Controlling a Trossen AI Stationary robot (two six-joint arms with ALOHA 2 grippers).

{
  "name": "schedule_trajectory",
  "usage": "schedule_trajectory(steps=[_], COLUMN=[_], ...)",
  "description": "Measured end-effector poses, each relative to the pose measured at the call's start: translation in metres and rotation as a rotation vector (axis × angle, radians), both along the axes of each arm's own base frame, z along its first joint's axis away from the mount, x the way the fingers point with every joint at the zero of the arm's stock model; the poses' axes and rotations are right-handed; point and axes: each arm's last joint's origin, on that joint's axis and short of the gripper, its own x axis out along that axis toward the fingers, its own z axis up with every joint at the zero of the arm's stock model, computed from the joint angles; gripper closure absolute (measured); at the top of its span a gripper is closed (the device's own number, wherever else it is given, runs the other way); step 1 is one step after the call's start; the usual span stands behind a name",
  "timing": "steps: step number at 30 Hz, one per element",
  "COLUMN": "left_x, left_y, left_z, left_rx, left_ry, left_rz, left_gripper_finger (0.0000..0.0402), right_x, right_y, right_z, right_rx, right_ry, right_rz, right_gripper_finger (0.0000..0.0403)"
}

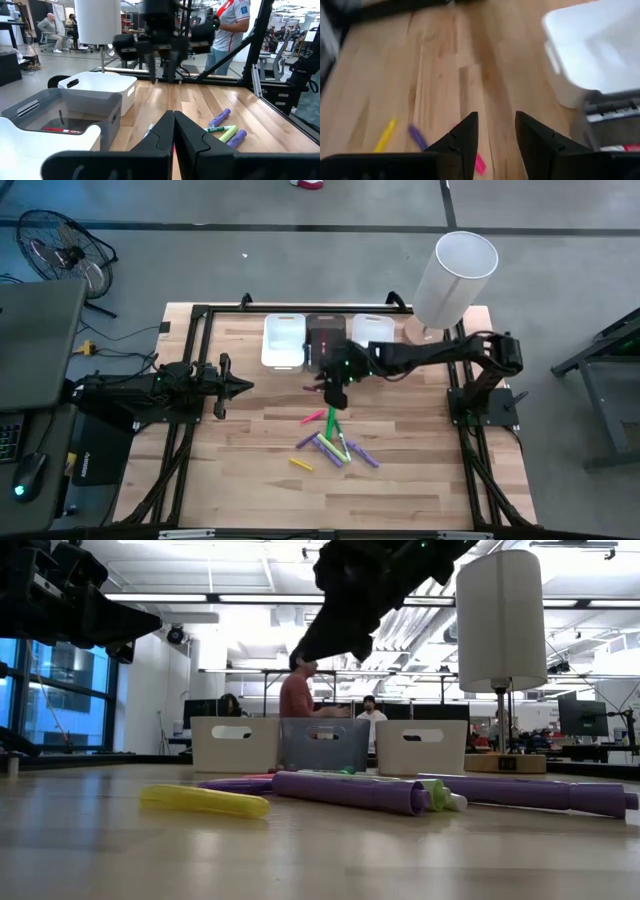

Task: Pick & Place Markers
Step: Put the pink pen into the right white bin

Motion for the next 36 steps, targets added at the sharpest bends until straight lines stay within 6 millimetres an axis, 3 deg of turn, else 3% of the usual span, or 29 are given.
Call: schedule_trajectory(steps=[7,19,27,36], left_x=[0.0,0.0,0.0,0.0], left_y=[0.0,0.0,0.0,0.0], left_z=[0.0,0.0,0.0,0.0], left_rx=[0.0,0.0,0.0,0.0], left_ry=[0.0,0.001,0.0,0.001], left_rz=[0.0,0.0,-0.001,0.0], left_gripper_finger=[0.04,0.04,0.04,0.04], right_x=[-0.001,-0.003,0.022,0.056], right_y=[0.018,0.027,0.03,0.036], right_z=[-0.003,-0.006,-0.001,-0.028], right_rx=[-0.114,-0.263,-0.314,-0.378], right_ry=[0.023,0.095,0.247,0.375], right_rz=[0.115,0.185,0.298,0.484], right_gripper_finger=[0.0284,0.0279,0.0235,0.0225])
